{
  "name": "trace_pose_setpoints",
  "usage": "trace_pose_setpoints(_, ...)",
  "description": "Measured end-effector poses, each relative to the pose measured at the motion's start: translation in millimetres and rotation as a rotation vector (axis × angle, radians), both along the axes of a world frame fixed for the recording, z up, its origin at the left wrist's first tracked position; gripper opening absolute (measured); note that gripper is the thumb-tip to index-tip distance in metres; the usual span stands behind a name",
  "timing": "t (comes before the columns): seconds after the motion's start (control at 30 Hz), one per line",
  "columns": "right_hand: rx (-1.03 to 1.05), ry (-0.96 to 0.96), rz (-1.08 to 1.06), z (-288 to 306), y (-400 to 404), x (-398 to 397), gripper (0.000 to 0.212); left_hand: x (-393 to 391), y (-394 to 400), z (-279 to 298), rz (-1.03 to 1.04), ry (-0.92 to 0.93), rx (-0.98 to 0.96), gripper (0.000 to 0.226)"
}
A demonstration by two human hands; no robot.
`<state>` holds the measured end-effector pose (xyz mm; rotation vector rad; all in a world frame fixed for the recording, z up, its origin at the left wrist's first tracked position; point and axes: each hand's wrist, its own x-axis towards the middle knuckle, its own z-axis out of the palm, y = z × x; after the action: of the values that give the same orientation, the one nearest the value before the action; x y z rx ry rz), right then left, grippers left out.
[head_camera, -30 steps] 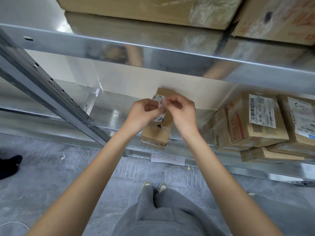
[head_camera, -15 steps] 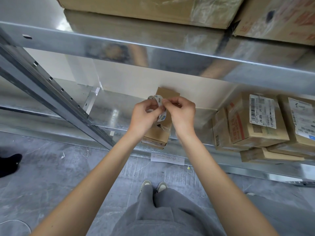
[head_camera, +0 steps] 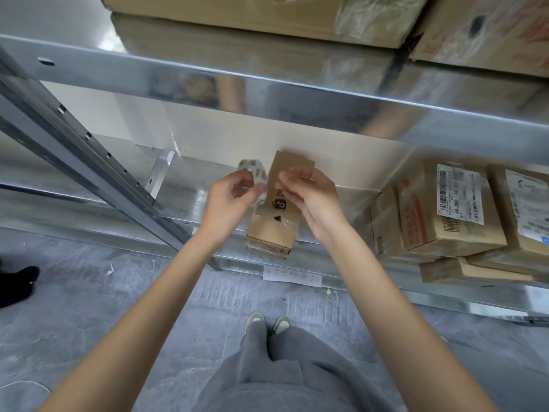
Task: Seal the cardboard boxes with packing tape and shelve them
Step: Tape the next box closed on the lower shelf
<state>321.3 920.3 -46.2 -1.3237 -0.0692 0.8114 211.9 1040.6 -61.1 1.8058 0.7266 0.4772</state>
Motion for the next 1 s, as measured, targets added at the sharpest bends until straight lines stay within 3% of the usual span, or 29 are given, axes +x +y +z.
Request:
trace_pose_setpoints(0.13,-0.459,-0.569,0.014,-25.4,-24.6,-10.8,0.037,-22.4,37.4,-28.2,0.153,0.235,0.286,0.013)
trace_pose_setpoints(0.2,-0.699,-0.799,0.115,-38.1,-34.6,-28.2,0.065,-29.7,54.3,-50.4,0.147,0.382,0.365,0.019)
trace_pose_setpoints(0.3,-0.954,-0.942,0.242,-44.5,-29.1,-60.9,0.105,-30.8,64.9,-77.6,0.13,0.61,0.404,0.02)
trace_pose_setpoints(0.43,-1.18,-0.926,0.362,-45.0,4.9,-70.3,0.12,-31.3,61.5,-98.4,0.039,0.733,0.51,0.017)
trace_pose_setpoints(0.57,-1.197,-0.929,0.523,-44.9,12.8,-59.5,0.111,-32.1,60.9,-106.6,0.042,0.686,0.531,0.031)
trace_pose_setpoints(0.67,-1.069,-1.038,0.698,-43.0,-4.6,-44.0,0.108,-29.5,55.1,-91.5,0.075,0.41,0.574,0.044)
trace_pose_setpoints(0.77,-0.939,-1.087,0.932,-33.2,-20.0,-12.5,0.098,-13.2,48.9,-63.8,-0.042,0.198,0.71,0.053)
trace_pose_setpoints(0.9,-0.954,-1.144,1.106,-27.1,-18.3,27.7,0.087,14.6,31.1,-60.8,-0.394,0.275,0.917,0.058)
trace_pose_setpoints(1.0,-0.987,-1.115,1.004,-29.1,-13.2,43.4,0.111,20.6,23.6,-72.7,-0.434,0.376,0.971,0.056)
